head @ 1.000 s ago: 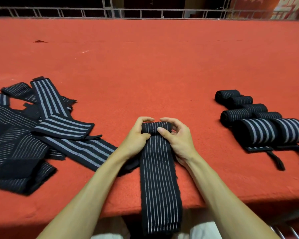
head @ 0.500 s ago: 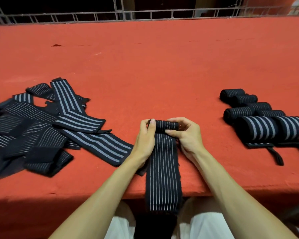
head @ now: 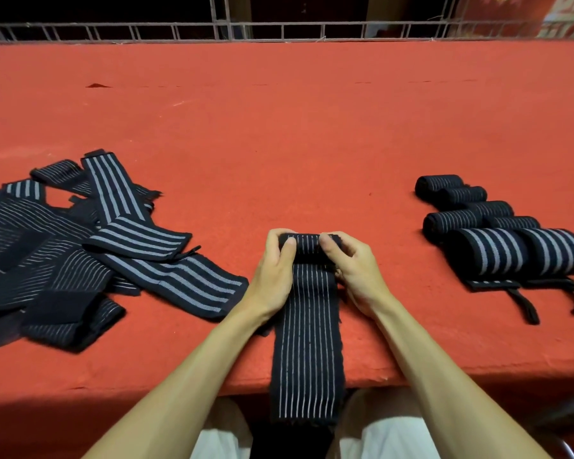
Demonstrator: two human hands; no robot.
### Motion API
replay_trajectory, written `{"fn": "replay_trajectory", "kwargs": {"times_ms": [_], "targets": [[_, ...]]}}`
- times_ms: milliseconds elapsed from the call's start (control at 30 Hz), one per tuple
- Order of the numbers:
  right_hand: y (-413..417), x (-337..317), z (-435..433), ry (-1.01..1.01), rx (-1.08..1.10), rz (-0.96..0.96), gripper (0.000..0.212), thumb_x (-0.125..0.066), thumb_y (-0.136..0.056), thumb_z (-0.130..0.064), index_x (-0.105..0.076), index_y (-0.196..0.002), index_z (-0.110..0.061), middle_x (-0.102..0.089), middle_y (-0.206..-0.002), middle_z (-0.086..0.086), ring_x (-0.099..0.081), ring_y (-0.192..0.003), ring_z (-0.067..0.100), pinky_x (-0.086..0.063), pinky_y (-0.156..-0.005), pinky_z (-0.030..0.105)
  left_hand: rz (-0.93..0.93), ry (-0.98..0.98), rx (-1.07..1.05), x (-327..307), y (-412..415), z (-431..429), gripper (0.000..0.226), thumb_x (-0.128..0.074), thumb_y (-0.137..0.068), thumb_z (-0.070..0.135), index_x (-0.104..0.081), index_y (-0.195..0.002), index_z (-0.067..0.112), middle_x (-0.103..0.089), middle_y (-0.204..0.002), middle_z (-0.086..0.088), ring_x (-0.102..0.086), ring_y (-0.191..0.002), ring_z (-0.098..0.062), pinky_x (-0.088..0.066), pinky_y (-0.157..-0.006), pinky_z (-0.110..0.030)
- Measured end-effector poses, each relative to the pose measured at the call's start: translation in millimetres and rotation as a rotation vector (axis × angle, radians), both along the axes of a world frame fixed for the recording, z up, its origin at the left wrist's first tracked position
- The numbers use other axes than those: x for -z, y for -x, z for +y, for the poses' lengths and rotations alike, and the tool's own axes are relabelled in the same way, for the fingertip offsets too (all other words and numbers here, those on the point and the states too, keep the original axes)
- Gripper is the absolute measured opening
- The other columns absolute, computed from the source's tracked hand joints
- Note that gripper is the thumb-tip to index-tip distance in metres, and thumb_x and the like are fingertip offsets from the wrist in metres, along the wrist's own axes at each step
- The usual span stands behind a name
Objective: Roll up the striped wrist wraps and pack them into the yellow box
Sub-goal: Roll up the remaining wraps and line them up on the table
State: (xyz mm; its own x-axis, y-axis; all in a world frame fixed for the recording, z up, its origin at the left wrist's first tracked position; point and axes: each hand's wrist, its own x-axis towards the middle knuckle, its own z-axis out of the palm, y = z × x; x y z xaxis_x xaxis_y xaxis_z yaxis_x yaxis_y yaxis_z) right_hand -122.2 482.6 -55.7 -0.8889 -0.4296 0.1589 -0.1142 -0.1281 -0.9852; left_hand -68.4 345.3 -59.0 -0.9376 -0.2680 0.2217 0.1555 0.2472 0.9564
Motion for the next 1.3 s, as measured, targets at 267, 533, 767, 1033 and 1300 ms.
{"fn": "replay_trajectory", "kwargs": {"times_ms": [267, 533, 767, 1033, 1300], "targets": [[7.2, 6.1, 2.8, 0.054, 0.013, 0.018, 0.024, -0.074, -0.08, -0.006, -0.07, -0.104, -0.009, -0.07, -0.094, 0.004, -0.064, -0.087, 0.013, -0.051, -0.073, 0.025, 0.051, 0.393, 0.104, -2.4, 2.7, -33.8, 0.02, -0.043, -0.1, 0.031, -0.055, -0.113, 0.022, -0.06, -0.102, 0.015, -0.054, -0.095, 0.008, -0.037, -0.082, -0.008], [7.3, 5.1, 5.1, 0.076, -0.025, 0.023, 0.039, -0.077, -0.071, 0.006, -0.072, -0.102, -0.016, -0.073, -0.098, 0.0, -0.066, -0.094, 0.013, -0.054, -0.081, 0.029, -0.201, 0.015, 0.038, -8.2, 3.6, -5.0, 0.023, -0.039, -0.102, 0.038, -0.043, -0.122, 0.027, -0.057, -0.11, 0.007, -0.056, -0.101, -0.008, -0.045, -0.091, -0.031], [6.0, 4.8, 3.8, 0.043, -0.065, 0.008, 0.041, -0.077, -0.074, 0.001, -0.072, -0.109, -0.02, -0.072, -0.099, 0.0, -0.064, -0.086, 0.012, -0.052, -0.063, 0.023, -0.041, -0.018, 0.111, 4.0, -6.0, -10.2, 0.026, -0.043, -0.102, 0.028, -0.04, -0.126, 0.02, -0.059, -0.109, 0.007, -0.06, -0.093, 0.007, -0.048, -0.084, -0.017], [6.9, 8.7, -2.7, -0.105, -0.025, 0.048, 0.036, -0.062, -0.09, -0.042, -0.067, -0.113, -0.015, -0.065, -0.084, 0.008, -0.053, -0.057, 0.009, -0.039, -0.047, 0.02, 0.115, -0.27, 0.149, 7.7, -8.3, -14.6, 0.024, -0.059, -0.083, 0.012, -0.057, -0.104, 0.025, -0.06, -0.099, 0.002, -0.056, -0.094, -0.014, -0.048, -0.085, -0.032], [8.9, 9.3, 6.4, 0.111, -0.129, 0.007, 0.027, -0.072, -0.079, -0.013, -0.068, -0.107, -0.013, -0.068, -0.101, 0.003, -0.064, -0.093, 0.018, -0.053, -0.078, 0.028, -0.013, -0.107, 0.169, 7.3, -5.7, -10.9, 0.045, -0.063, -0.075, 0.05, -0.047, -0.117, 0.046, -0.048, -0.13, -0.011, -0.052, -0.12, -0.026, -0.043, -0.104, -0.05]]}}
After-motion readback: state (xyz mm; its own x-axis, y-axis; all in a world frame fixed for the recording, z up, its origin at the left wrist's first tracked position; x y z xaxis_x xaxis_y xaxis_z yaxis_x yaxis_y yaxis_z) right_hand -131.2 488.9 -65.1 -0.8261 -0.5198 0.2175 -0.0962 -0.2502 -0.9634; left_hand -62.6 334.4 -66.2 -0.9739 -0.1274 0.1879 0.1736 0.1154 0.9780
